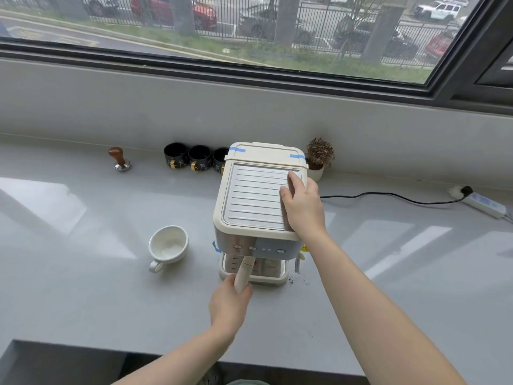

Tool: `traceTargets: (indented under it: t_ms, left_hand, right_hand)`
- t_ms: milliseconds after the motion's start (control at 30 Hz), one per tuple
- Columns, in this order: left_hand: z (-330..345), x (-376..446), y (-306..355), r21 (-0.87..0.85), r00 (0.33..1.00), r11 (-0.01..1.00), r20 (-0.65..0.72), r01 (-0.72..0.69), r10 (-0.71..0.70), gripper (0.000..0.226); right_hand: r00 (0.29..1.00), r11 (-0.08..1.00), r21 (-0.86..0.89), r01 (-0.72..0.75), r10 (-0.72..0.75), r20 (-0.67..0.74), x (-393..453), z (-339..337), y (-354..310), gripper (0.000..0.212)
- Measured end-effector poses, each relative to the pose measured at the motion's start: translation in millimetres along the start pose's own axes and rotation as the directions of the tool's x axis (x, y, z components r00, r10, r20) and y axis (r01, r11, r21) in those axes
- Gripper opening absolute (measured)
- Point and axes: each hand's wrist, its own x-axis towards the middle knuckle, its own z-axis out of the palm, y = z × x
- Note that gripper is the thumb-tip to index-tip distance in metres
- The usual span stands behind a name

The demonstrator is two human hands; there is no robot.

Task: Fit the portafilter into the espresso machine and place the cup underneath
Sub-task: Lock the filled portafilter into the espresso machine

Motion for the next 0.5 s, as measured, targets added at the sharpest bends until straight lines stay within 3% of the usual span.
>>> traceTargets:
  t_ms: [100,200,300,500]
  left_hand:
    - [-20,8,0,-0.237,0.956,0.968,0.292,0.084,-0.011,0.018]
    - [-36,18,-2,-0.406,0.820,0.878,0.571,0.254,0.027,0.030]
    - [-26,18,-5,-0.534,0.831,0.775,0.555,0.340,0.018,0.027]
    - [-4,10,-4,-0.667,0.895,0.650,0.444,0.364,-0.046,0.026]
  right_hand:
    - [0.999,1.000,0.008,0.006,-0.006,0.038,0,-3,0,0.049]
    - [0.996,0.997,0.075,0.022,-0.029,0.086,0,-6,4,0.050]
    - [0.996,0.990,0.137,0.010,-0.022,0.087,-1,-6,5,0.049]
    - [0.998,0.994,0.110,0.005,-0.012,0.065,-1,-1,7,0.053]
